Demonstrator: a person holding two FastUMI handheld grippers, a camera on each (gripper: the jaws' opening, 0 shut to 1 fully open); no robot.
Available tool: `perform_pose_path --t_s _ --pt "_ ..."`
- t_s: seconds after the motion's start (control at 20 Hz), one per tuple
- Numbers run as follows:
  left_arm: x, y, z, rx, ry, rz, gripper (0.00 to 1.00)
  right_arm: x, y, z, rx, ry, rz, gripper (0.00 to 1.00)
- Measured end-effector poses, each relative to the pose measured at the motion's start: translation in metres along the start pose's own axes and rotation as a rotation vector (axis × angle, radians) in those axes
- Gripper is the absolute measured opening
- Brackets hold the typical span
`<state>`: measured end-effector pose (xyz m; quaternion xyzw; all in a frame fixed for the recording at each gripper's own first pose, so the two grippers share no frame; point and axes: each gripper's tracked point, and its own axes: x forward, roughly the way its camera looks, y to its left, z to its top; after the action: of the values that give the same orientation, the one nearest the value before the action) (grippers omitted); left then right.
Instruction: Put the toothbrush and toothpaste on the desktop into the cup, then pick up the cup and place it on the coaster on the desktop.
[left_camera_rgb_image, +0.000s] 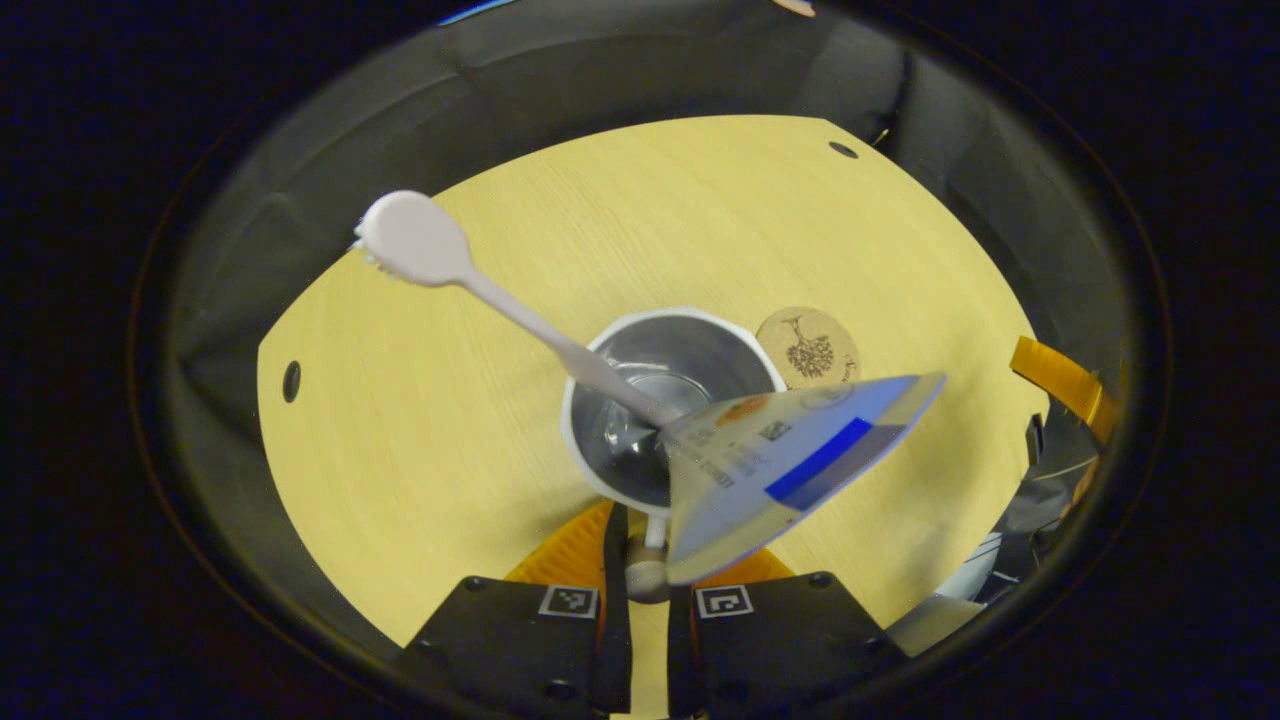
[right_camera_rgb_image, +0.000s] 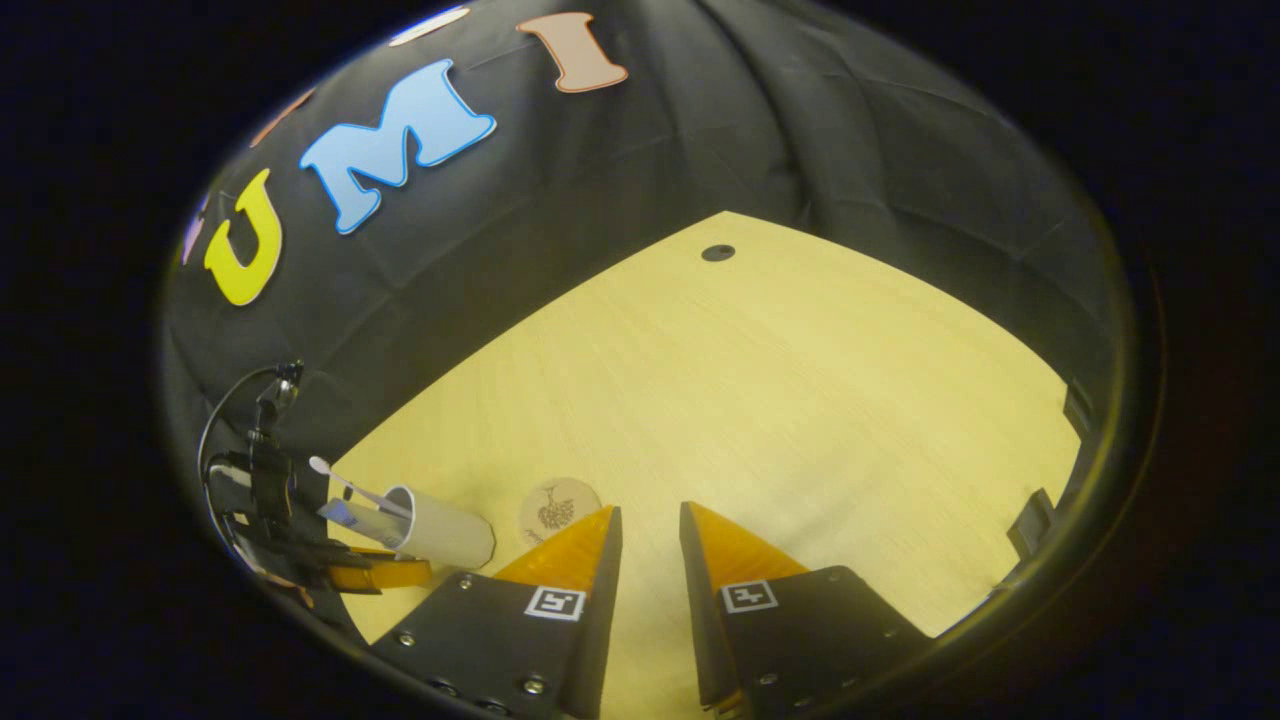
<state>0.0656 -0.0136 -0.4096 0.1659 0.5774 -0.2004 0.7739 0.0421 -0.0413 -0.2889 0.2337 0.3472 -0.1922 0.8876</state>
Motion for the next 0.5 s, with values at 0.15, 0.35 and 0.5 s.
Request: perform_pose_path --t_s 0.15,0.35,0.5 --pt "-0.004 -0.016 0.014 0.053 -0.013 -0.004 0.21 -0.001 -0.003 0.001 0.004 0.0 -0.001 0.35" --pt "-0.005 -0.045 0.028 0.102 -0.022 -0.033 0.21 -0.002 -0.012 0.004 0.021 -0.002 -0.007 0.35" --pt "-0.003 -0.061 0.036 0.131 -0.019 -0.053 0.22 -0.004 -0.021 0.004 0.041 -0.001 -0.015 0.35"
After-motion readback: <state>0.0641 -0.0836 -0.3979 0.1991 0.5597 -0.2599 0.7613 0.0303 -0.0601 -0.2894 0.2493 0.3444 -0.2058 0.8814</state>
